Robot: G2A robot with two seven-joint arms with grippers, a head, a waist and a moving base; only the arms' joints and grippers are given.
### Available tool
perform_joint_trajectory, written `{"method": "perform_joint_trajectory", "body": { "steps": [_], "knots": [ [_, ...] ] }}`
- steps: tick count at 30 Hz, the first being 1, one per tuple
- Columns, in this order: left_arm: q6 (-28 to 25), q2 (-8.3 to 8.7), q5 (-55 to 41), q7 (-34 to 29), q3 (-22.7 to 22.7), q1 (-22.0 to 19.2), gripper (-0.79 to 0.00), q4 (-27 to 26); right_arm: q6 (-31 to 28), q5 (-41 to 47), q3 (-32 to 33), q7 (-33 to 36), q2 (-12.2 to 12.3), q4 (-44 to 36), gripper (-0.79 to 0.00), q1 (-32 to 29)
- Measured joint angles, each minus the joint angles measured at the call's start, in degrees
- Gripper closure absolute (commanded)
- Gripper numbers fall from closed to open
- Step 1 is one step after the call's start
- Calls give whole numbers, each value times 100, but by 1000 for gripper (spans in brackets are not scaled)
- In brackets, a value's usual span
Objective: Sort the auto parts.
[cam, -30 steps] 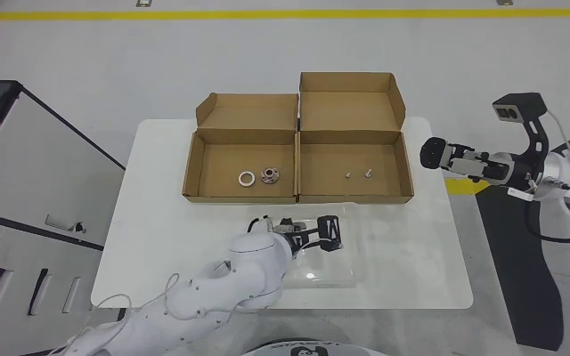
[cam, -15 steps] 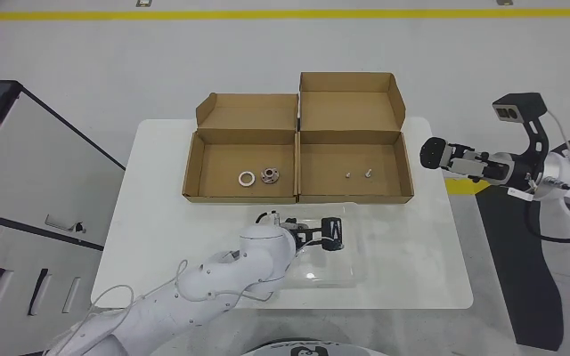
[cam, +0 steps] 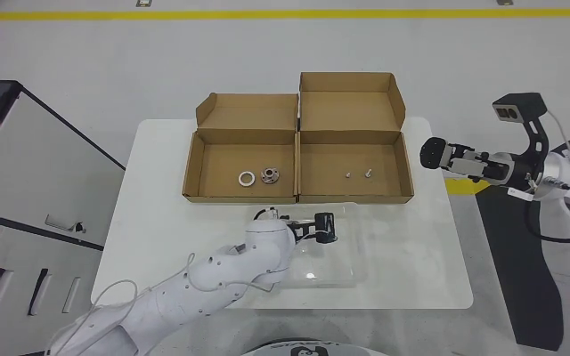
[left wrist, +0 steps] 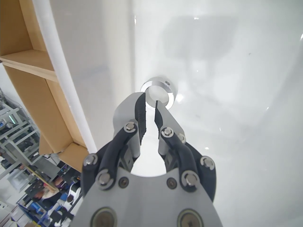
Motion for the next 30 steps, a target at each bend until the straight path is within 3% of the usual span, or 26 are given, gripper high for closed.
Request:
{"method": "perform_joint_trajectory", "body": {
  "steps": [30],
  "knots": [
    [141, -271, 225, 37, 135, -38, -197, 547, 0, 0, 0, 0, 0, 0, -785, 0]
  ]
}}
